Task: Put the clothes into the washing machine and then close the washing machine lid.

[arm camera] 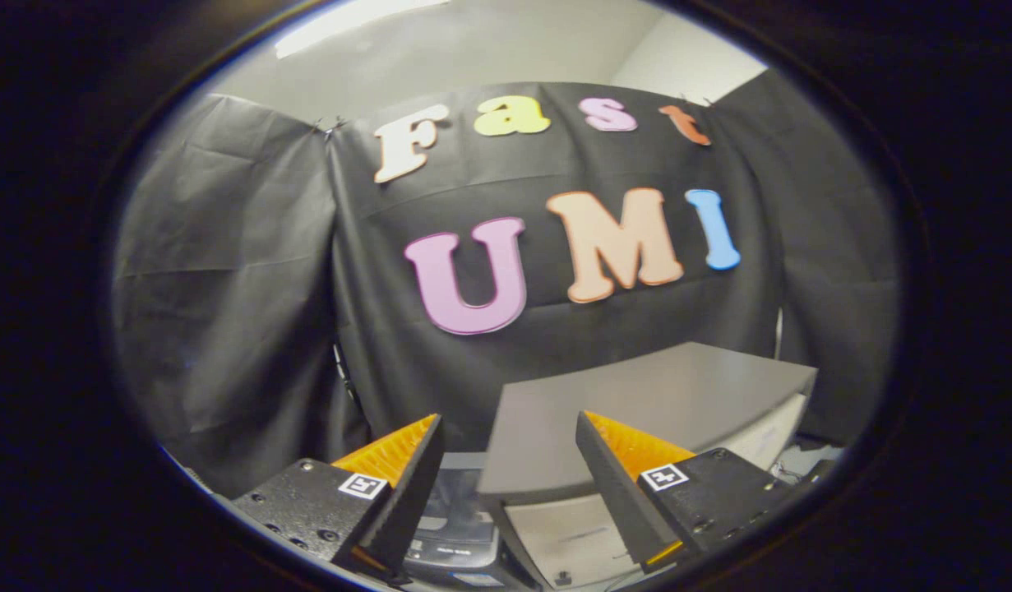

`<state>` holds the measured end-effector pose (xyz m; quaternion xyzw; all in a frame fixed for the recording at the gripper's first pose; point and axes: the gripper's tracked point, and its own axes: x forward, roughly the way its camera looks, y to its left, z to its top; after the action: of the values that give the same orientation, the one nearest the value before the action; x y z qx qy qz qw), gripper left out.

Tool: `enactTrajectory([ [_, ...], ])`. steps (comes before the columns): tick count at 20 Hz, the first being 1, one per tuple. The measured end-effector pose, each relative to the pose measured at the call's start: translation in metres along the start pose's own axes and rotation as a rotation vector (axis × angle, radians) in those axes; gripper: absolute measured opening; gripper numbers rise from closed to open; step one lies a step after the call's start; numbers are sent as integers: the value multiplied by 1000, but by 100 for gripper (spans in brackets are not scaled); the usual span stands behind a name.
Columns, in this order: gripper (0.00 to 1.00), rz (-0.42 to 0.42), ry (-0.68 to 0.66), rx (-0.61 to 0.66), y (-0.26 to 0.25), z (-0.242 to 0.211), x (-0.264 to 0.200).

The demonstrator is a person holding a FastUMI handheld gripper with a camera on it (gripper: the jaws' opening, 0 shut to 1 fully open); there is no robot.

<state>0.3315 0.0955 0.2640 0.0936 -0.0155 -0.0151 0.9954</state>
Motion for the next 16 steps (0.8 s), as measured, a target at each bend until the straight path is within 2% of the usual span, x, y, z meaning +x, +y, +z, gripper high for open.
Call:
enactTrajectory([
  [4,96,-54,-42,8,-70,-14,-47],
  [7,96,-55,-65,4,-107,-36,-80],
  [11,96,-38,-97,-5,-143,-70,-111],
  [16,96,-22,-77,-10,-160,-123,-136],
])
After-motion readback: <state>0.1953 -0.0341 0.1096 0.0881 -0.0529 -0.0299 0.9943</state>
